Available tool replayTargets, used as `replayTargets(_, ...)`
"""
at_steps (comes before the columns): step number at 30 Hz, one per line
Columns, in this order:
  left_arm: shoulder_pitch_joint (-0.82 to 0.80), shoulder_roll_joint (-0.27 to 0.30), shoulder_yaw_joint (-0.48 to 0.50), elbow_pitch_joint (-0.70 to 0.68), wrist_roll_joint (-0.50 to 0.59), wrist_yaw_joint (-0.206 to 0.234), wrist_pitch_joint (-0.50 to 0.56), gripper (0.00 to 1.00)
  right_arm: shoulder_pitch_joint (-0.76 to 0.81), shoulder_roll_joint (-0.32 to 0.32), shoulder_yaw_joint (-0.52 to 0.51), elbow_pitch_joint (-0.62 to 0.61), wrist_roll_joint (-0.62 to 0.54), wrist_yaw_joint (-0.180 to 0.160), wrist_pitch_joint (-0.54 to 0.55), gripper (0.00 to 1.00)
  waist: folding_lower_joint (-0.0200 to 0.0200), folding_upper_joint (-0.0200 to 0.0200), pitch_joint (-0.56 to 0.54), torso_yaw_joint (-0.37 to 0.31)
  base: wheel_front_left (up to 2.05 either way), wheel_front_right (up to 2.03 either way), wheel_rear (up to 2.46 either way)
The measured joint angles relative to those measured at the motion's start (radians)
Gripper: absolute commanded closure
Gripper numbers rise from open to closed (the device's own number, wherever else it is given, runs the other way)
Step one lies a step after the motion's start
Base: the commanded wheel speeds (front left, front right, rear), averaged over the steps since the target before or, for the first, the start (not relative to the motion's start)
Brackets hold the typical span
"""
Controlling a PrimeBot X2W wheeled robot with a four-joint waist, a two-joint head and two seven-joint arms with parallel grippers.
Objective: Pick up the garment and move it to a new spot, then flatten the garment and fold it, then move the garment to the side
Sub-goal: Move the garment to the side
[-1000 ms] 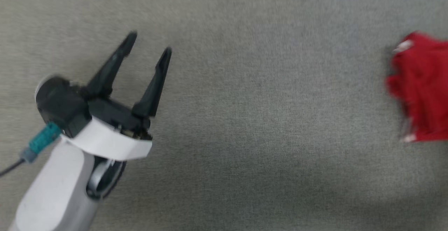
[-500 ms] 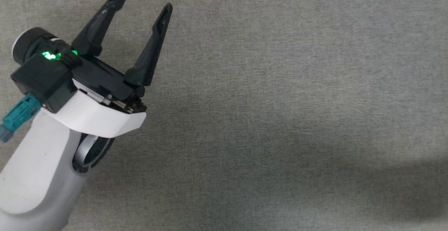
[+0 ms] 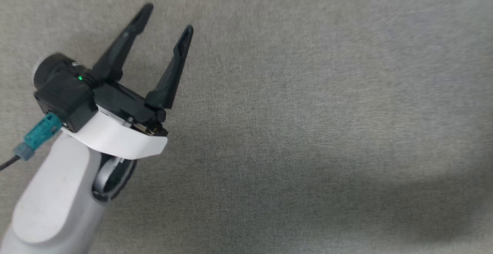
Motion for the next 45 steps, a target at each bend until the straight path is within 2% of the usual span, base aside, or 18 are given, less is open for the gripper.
replayTargets(3, 0.045, -0.032, 0.020, 0.021, 0.000, 0.000, 0.000, 0.00, 0.032, 0.009, 0.090, 0.000, 0.031, 0.000, -0.035, 0.00, 0.0000, 0.0000, -0.051, -0.002, 0.00, 0.00, 0.00)
replayTargets(4, 0.045, -0.032, 0.020, 0.021, 0.000, 0.000, 0.000, 0.00, 0.032, 0.009, 0.090, 0.000, 0.031, 0.000, -0.035, 0.00, 0.0000, 0.0000, -0.051, -0.002, 0.00, 0.00, 0.00)
replayTargets(13, 0.240, -0.111, 0.091, 0.082, 0.008, 0.000, 0.000, 0.00, 0.174, 0.039, 0.356, 0.020, 0.173, 0.000, -0.130, 0.00, 0.0000, 0.0000, -0.241, 0.013, 0.00, 0.00, 0.00)
replayTargets(25, 0.493, -0.160, 0.206, 0.136, 0.029, 0.000, 0.000, 0.00, 0.364, 0.091, 0.661, 0.067, 0.329, 0.000, -0.320, 0.00, 0.0000, 0.0001, -0.473, 0.108, 0.00, 0.00, 0.00)
replayTargets(34, 0.624, -0.175, 0.271, 0.141, 0.047, 0.000, 0.000, 0.00, 0.463, 0.115, 0.747, 0.085, 0.386, 0.000, -0.417, 0.00, 0.0000, 0.0000, -0.579, 0.151, 0.00, 0.00, 0.00)
replayTargets(45, 0.728, -0.193, 0.332, 0.102, 0.055, 0.000, 0.000, 0.00, 0.608, 0.179, 0.694, -0.005, 0.390, 0.000, -0.468, 0.00, 0.0000, 0.0001, -0.627, 0.161, 0.00, 0.00, 0.00)
